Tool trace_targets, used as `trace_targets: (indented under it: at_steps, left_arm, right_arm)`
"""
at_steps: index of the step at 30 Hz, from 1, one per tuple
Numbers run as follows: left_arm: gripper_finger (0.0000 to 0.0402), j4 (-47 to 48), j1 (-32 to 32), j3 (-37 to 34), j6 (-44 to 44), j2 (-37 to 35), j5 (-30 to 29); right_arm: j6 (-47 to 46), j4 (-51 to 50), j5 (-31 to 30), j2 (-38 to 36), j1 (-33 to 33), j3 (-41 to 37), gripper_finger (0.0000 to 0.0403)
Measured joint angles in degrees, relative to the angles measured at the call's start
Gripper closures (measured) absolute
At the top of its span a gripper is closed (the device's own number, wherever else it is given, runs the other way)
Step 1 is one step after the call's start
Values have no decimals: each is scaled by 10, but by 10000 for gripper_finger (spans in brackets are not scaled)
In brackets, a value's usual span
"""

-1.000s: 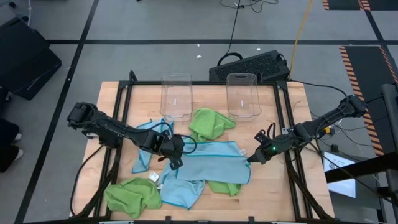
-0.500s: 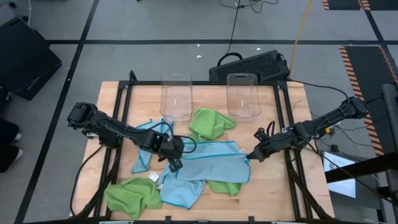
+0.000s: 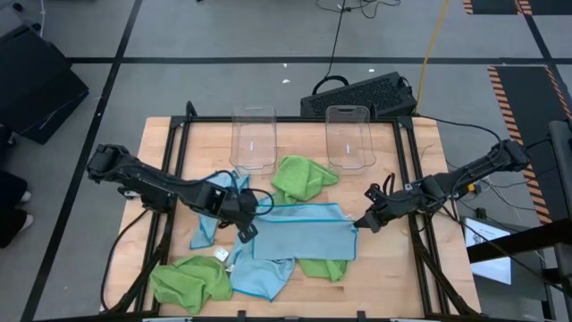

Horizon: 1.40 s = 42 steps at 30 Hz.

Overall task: Fold microfiber towels
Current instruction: Fold the right blue microfiber towel

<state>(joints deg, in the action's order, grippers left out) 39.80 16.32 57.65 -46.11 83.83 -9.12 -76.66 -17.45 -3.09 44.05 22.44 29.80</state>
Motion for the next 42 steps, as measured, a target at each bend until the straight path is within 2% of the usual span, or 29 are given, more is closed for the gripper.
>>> trace_targets:
  at_steps: [9,19,35,42]
  left_arm:
    - [396,2,-18,-5,66,2,-19]
    - [396,-93,-28,-72,64,3,1]
    - [396,-96,-28,-76,75,3,-5]
    - [386,-88,-28,-76,50,3,-32]
  right_arm:
    - [10,-5,1,0,-14,0,403]
    - [9,-1,2,0,-14,0,403]
    - [9,7,3,0,-14,0,403]
    - [4,9,2,0,-14,0,403]
